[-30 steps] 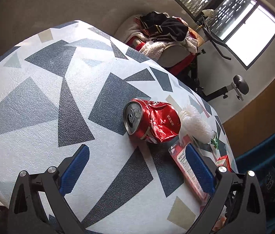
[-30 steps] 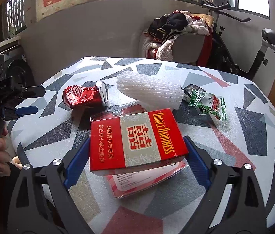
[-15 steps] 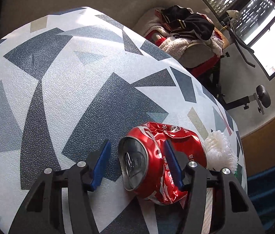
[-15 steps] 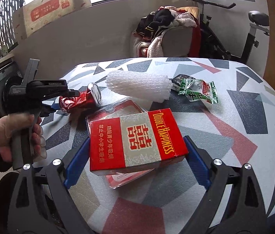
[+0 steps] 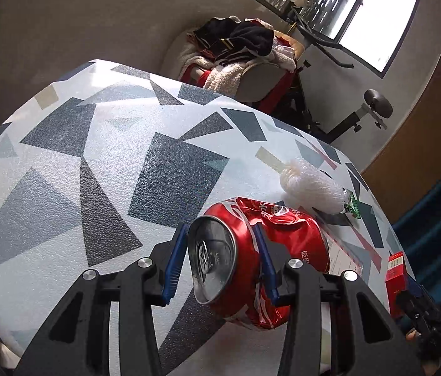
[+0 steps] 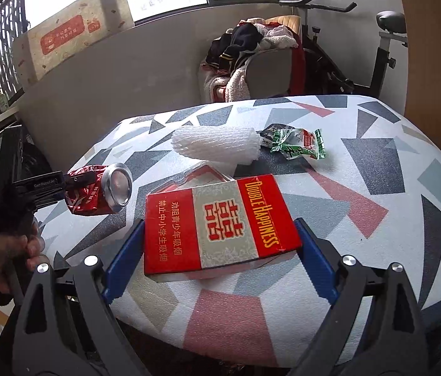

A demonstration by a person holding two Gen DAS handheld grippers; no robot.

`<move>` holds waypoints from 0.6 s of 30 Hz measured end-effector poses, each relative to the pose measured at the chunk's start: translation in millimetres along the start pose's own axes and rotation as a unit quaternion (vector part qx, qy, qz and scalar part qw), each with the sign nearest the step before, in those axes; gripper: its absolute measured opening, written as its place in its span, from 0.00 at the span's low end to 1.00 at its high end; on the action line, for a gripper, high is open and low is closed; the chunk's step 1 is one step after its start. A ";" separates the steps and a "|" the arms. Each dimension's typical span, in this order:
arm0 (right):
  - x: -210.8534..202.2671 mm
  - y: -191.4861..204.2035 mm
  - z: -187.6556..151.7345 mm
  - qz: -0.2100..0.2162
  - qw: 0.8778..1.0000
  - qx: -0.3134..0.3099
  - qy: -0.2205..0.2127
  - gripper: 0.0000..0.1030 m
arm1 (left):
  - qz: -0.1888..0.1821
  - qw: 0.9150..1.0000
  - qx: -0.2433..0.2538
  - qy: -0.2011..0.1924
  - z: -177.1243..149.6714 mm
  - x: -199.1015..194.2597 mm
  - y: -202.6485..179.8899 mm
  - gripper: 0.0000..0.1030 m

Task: Collect trash
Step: 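Drop the red can into the bin with the left tool while the right drops the cigarette box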

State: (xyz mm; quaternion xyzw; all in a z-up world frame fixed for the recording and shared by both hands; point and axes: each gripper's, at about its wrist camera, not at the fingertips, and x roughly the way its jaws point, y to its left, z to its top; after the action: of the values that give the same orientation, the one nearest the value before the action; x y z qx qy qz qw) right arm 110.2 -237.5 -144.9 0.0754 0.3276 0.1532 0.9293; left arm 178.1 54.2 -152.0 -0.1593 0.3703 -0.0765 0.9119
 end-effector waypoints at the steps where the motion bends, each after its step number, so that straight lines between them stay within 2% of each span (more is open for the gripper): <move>1: -3.8 1.3 -1.4 -0.001 1.000 0.002 -0.001 0.88 | -0.001 1.000 0.020 -0.003 -6.9 -9.8 -4.9 0.41; 10: -42.7 21.4 -14.9 0.002 1.000 -0.003 -0.017 0.88 | -0.030 0.989 0.147 -0.006 -74.0 -78.1 -40.8 0.41; 14: -54.2 27.6 -19.7 0.002 1.000 -0.010 -0.020 0.88 | -0.038 0.984 0.174 0.013 -99.8 -85.1 -47.3 0.41; 18: -60.0 29.2 -22.9 0.002 1.000 -0.010 -0.022 0.88 | -0.046 0.983 0.177 0.029 -116.5 -83.1 -51.3 0.41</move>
State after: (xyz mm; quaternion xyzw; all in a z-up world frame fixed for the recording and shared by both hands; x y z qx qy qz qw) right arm 44.6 -229.1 -120.4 0.0695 0.3057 0.1566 0.9366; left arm 36.1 0.3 -158.7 -0.0101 0.3694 -0.1873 0.9101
